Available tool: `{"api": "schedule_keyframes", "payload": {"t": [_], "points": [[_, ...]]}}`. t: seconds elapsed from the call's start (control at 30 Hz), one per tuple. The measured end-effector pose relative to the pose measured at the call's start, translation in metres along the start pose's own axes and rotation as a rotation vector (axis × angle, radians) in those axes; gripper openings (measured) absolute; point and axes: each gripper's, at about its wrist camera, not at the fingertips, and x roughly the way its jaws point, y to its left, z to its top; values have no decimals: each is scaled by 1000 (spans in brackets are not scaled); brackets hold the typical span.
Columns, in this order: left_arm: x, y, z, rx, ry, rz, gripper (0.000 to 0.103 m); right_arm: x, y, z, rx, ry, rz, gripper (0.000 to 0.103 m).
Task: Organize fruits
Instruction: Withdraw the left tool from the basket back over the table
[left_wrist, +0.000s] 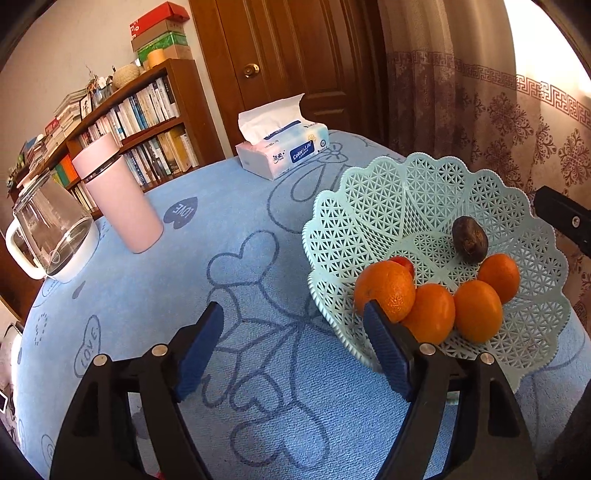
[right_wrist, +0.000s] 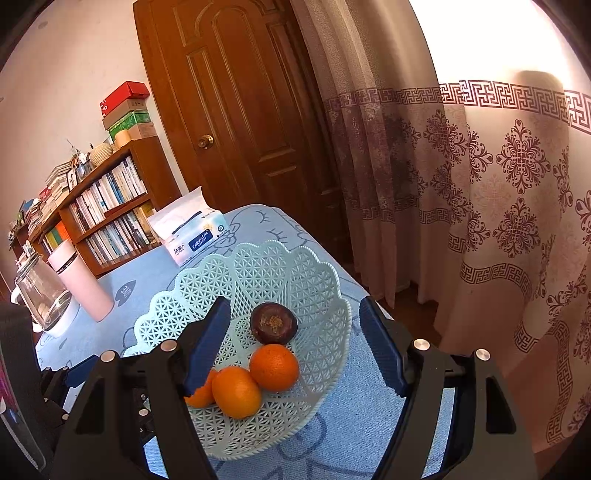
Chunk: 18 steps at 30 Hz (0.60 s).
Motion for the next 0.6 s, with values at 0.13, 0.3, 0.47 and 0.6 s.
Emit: {"api": "schedule_keyframes", "payload": {"t": [0.13, 0.3, 0.47, 0.6], "points": [[8, -1, 4, 8, -3, 15, 78, -1, 0, 0, 1, -2, 2, 74], [12, 3, 7, 4, 15, -4, 78, 0, 1, 0, 0, -2, 6, 74], [4, 4, 5, -1, 1, -29, 83, 0, 1, -1, -4, -1, 10, 74], [-4, 5, 5, -3, -10, -39, 83, 0, 0, -1, -4, -3, 13, 74]]}}
